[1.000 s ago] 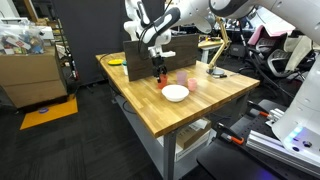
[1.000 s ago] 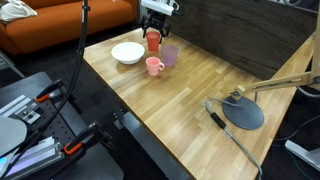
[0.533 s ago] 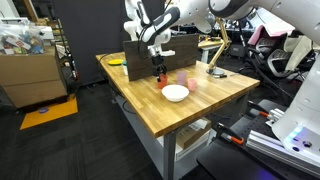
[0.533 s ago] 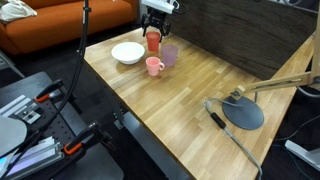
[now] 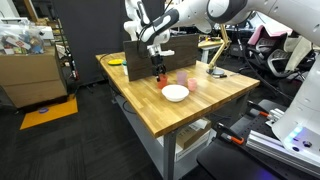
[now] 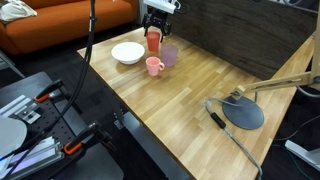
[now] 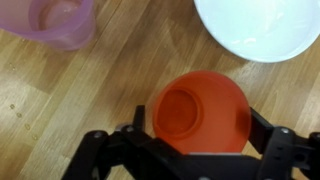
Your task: Pour the contents in the red cup into the white bowl
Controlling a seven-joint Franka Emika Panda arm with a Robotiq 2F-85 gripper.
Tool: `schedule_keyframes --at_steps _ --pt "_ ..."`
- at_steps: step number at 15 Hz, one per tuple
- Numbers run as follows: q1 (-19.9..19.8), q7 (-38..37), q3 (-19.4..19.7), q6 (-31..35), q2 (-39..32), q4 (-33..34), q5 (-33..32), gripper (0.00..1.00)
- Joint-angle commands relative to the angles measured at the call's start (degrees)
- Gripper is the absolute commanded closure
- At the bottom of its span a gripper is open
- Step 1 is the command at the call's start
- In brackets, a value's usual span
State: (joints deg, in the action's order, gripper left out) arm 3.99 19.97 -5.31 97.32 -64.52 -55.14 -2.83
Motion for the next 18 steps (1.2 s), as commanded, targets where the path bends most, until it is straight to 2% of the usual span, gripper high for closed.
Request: schedule_keyframes --at_steps 1,2,3,10,18 --pt "0.04 1.31 -0.08 -4.16 -2.61 5.37 -0.44 0.34" --pt "0.1 1.52 -0.07 -4.78 -2.98 6.1 -0.48 0.42" --pt "0.16 1.7 -0.07 -5.34 -3.23 6.66 -0.51 0.45" --pt "0.7 1.81 0.61 -6.99 -3.81 8.81 -1.04 0.45" --pt "0.82 1.38 -0.37 -4.8 0.74 8.33 0.07 0.45"
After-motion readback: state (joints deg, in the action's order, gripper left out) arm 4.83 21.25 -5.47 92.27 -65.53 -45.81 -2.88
